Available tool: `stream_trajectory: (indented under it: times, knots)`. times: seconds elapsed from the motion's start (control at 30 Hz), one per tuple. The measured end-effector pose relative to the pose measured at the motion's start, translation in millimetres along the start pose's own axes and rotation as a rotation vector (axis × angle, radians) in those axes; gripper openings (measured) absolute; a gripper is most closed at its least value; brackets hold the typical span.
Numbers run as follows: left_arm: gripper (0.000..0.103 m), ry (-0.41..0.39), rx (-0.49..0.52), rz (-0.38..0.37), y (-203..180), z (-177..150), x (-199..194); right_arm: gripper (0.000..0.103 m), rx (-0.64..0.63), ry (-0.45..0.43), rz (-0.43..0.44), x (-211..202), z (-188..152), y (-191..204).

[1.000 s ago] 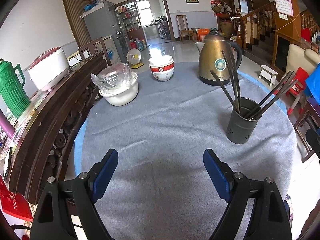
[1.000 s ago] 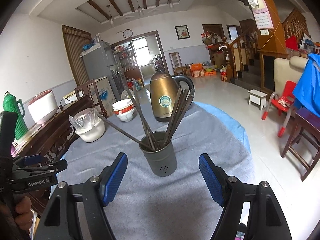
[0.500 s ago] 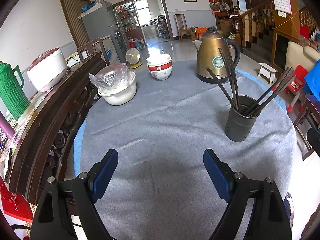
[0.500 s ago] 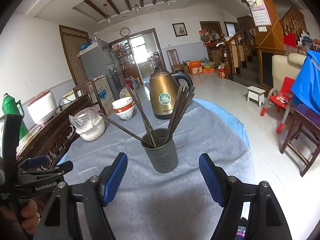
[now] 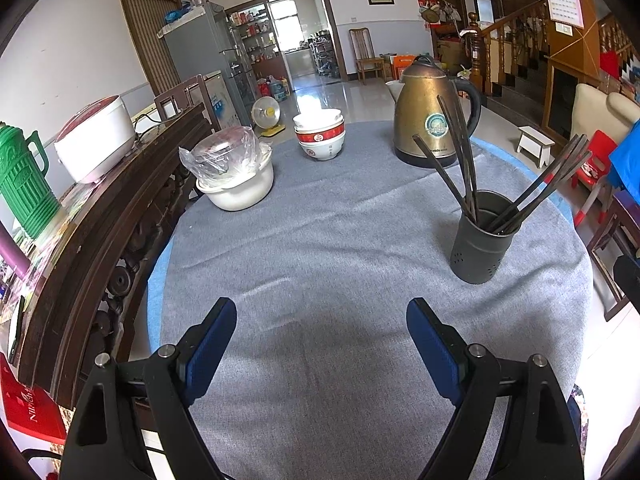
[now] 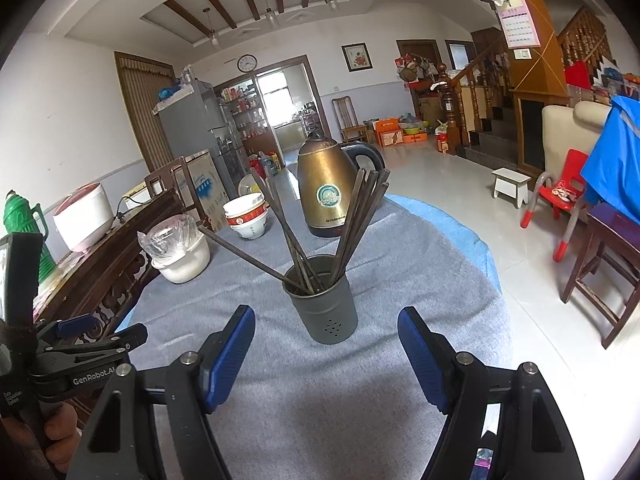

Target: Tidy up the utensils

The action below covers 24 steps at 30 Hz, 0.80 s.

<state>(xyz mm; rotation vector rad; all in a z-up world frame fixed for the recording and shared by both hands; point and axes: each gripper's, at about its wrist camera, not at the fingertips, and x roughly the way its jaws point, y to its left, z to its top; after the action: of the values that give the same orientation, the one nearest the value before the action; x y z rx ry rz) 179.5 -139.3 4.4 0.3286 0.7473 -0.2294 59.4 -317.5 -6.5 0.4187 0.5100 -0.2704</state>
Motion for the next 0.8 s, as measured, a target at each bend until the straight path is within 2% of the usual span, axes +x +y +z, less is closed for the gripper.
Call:
stream_trajectory:
  times: [0.8]
  knots:
    - [0.087, -0.018, 0.001, 0.004, 0.2, 1.9, -6.9, 0.077, 0.002, -0.011, -0.002, -4.9, 3.5, 4.2]
